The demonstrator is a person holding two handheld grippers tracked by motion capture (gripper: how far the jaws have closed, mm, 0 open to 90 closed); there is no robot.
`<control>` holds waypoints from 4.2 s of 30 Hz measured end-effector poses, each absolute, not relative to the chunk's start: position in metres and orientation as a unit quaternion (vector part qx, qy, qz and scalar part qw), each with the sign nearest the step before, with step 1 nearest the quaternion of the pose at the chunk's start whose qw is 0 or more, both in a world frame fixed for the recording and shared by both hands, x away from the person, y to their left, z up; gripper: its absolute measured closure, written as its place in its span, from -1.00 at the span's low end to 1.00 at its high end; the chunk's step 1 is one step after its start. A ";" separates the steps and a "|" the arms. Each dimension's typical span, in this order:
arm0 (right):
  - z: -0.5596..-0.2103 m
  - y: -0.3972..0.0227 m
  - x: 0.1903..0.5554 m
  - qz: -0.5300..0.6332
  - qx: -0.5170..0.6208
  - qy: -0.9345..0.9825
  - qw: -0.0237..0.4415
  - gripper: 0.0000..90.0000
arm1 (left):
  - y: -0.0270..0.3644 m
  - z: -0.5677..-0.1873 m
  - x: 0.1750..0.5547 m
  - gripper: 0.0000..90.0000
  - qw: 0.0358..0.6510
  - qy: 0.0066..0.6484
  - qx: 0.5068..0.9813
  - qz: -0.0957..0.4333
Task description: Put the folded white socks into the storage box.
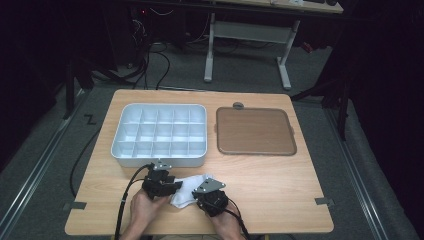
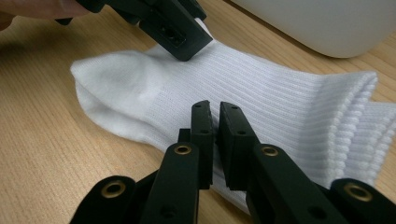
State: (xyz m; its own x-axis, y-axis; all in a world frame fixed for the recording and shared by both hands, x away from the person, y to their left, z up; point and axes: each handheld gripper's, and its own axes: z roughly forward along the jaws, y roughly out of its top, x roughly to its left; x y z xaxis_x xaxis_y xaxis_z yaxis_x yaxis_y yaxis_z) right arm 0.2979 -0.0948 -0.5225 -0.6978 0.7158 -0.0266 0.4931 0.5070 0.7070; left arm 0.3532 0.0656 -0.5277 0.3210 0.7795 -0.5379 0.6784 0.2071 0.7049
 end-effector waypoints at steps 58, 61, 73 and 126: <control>-0.504 -0.088 0.317 0.370 0.346 0.847 0.161 0.81 | 0.090 -0.482 0.353 0.87 0.560 0.609 0.560 -0.038; -0.498 -0.097 0.318 0.377 0.357 0.836 0.175 0.77 | 0.089 -0.483 0.353 0.87 0.556 0.612 0.561 -0.036; -0.505 -0.120 0.334 0.351 0.400 0.826 0.187 0.61 | 0.088 -0.482 0.355 0.87 0.554 0.620 0.555 -0.045; -0.523 -0.105 0.326 0.354 0.373 0.846 0.137 0.76 | 0.060 -0.484 0.364 0.86 0.578 0.587 0.563 -0.071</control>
State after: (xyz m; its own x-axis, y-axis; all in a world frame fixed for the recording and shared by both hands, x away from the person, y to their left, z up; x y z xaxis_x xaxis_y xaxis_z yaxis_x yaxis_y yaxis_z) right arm 0.3258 -0.1045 -0.5233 -0.6834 0.7294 0.0321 0.5352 0.4706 0.7015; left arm 0.3638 0.0600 -0.4845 0.3013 0.5782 -0.7582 0.7425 0.3566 0.5670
